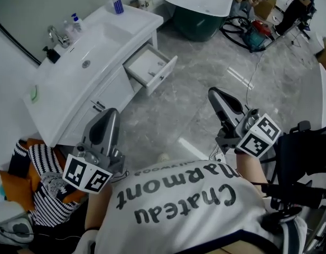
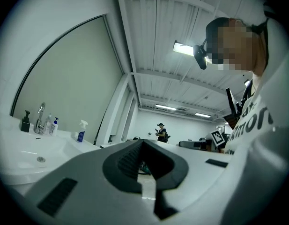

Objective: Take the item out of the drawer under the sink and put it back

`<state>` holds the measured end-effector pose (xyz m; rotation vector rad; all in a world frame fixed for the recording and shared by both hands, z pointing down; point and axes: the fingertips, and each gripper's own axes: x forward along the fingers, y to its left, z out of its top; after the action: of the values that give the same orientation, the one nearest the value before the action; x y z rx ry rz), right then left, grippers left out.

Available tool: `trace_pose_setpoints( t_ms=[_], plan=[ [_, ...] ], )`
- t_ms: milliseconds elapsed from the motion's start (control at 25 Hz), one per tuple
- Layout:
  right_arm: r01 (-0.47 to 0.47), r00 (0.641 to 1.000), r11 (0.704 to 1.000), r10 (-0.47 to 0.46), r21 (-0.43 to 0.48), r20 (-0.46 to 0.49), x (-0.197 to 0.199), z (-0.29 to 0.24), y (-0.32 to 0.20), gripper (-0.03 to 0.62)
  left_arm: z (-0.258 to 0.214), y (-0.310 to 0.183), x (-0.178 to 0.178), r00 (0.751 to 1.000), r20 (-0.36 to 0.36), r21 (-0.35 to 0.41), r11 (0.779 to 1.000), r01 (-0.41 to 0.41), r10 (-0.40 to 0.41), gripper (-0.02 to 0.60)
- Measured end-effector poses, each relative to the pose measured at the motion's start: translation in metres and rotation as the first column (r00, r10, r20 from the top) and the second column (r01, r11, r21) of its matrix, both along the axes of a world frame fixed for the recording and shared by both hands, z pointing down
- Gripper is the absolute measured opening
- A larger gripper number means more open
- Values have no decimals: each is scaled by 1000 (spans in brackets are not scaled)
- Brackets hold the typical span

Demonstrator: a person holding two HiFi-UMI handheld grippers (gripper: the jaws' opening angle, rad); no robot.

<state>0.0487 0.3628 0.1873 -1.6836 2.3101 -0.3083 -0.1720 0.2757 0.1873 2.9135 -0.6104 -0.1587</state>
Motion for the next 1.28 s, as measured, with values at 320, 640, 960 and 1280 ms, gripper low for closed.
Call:
trace_pose_setpoints(
  t_ms=[320,640,960,1280],
  plan=[
    [37,999,999,-37,-25,-21,-26,9,-50,12,1,-40,-27,1000,-19,-19,1000,24,-25,8],
    [44,998,999,-44,-18,-42,-29,5,-72,12,3,-53,-30,999,31,39,998,40,-41,8],
    [33,999,999,-34,-29,-35,-22,13,-90,12,6,-71,-30,997,43,37,998,58,-59,8],
    [33,999,996,-35,-77,-27,-1,26,-114,12,17,-95,-11,996,30,-21,996,88,-87,8]
  ],
)
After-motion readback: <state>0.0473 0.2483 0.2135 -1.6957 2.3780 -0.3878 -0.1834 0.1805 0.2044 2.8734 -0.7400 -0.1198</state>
